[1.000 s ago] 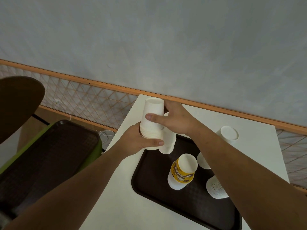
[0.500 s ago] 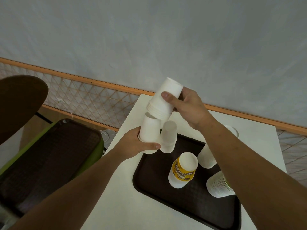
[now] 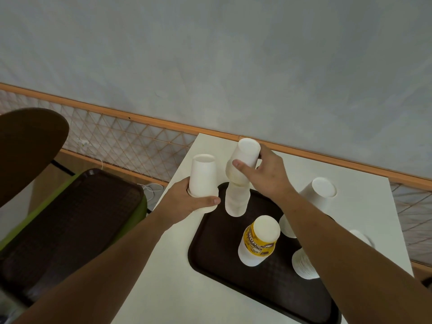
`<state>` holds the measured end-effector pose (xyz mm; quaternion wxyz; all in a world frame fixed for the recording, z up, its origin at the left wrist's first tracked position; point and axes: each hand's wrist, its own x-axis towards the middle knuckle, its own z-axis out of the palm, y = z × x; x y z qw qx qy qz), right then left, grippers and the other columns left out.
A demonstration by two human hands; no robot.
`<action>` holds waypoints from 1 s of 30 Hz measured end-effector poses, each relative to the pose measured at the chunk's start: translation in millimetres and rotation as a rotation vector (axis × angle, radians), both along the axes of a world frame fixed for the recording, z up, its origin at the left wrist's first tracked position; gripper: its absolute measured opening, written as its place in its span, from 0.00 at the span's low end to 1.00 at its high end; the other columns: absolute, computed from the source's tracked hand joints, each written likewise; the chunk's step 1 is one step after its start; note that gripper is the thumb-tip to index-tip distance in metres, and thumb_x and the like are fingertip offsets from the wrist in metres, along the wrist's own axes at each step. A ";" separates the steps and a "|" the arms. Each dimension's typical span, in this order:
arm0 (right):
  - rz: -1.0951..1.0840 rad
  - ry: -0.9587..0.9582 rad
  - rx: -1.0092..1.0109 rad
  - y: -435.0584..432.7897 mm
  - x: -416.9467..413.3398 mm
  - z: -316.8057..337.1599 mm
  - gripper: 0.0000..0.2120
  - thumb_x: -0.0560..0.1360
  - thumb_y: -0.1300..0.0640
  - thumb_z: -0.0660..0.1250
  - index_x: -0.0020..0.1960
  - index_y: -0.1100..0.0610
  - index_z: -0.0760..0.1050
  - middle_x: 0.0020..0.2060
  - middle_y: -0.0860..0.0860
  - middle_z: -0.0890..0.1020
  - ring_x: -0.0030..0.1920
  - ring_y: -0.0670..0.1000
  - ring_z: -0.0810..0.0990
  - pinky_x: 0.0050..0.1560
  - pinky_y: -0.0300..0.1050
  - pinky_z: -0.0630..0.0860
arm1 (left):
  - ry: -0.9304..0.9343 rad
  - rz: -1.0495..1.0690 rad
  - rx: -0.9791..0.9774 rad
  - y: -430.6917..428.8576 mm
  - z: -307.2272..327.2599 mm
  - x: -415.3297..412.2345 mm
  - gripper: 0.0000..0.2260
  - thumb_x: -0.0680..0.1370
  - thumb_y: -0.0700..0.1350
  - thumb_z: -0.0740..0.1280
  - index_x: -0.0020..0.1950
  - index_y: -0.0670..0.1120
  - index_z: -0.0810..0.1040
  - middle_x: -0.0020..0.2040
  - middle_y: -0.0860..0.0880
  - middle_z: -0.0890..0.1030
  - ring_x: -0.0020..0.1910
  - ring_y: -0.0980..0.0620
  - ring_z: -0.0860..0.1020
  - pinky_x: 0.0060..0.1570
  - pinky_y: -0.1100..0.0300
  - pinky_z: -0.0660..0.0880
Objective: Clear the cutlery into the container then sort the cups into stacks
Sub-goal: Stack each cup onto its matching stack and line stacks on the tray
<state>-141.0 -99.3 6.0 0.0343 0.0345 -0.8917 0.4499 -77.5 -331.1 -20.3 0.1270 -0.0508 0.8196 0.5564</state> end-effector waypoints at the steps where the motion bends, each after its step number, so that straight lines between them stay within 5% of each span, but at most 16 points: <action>1: 0.002 -0.008 0.004 0.0 0.7 -4.0 0.30 0.73 0.38 0.73 0.70 0.48 0.71 0.61 0.44 0.79 0.56 0.45 0.75 0.54 0.43 0.73 | 0.003 -0.002 -0.002 0.1 -0.1 -1.3 0.31 0.67 0.54 0.82 0.66 0.57 0.74 0.58 0.54 0.82 0.59 0.52 0.80 0.55 0.54 0.82; 17: 0.066 -0.219 0.076 3.4 12.5 -53.8 0.30 0.72 0.46 0.77 0.69 0.50 0.70 0.63 0.49 0.78 0.58 0.48 0.75 0.56 0.45 0.72 | 0.042 -0.031 -0.013 3.9 8.2 -13.0 0.37 0.60 0.64 0.82 0.66 0.57 0.76 0.58 0.55 0.83 0.59 0.52 0.82 0.57 0.49 0.83; 21: 0.083 -0.295 0.140 2.4 7.6 -47.6 0.32 0.71 0.49 0.78 0.71 0.52 0.69 0.65 0.51 0.78 0.63 0.53 0.77 0.62 0.50 0.74 | 0.036 -0.026 -0.023 7.4 10.8 -13.8 0.33 0.65 0.57 0.83 0.67 0.55 0.76 0.58 0.54 0.83 0.59 0.51 0.81 0.58 0.49 0.82; 28: 0.249 -0.486 0.268 12.6 0.9 1.3 0.42 0.76 0.61 0.71 0.82 0.55 0.50 0.78 0.55 0.64 0.76 0.59 0.66 0.70 0.51 0.68 | 0.026 -0.034 -0.030 9.9 17.3 -15.2 0.38 0.60 0.62 0.83 0.67 0.56 0.75 0.59 0.54 0.83 0.59 0.50 0.81 0.59 0.47 0.82; 30: 0.232 -0.434 0.219 16.7 -1.7 26.6 0.39 0.77 0.62 0.67 0.82 0.54 0.52 0.79 0.53 0.62 0.78 0.56 0.63 0.74 0.50 0.64 | 0.038 -0.033 -0.030 11.8 20.0 -14.7 0.37 0.61 0.62 0.83 0.67 0.56 0.75 0.59 0.54 0.82 0.59 0.50 0.81 0.59 0.46 0.82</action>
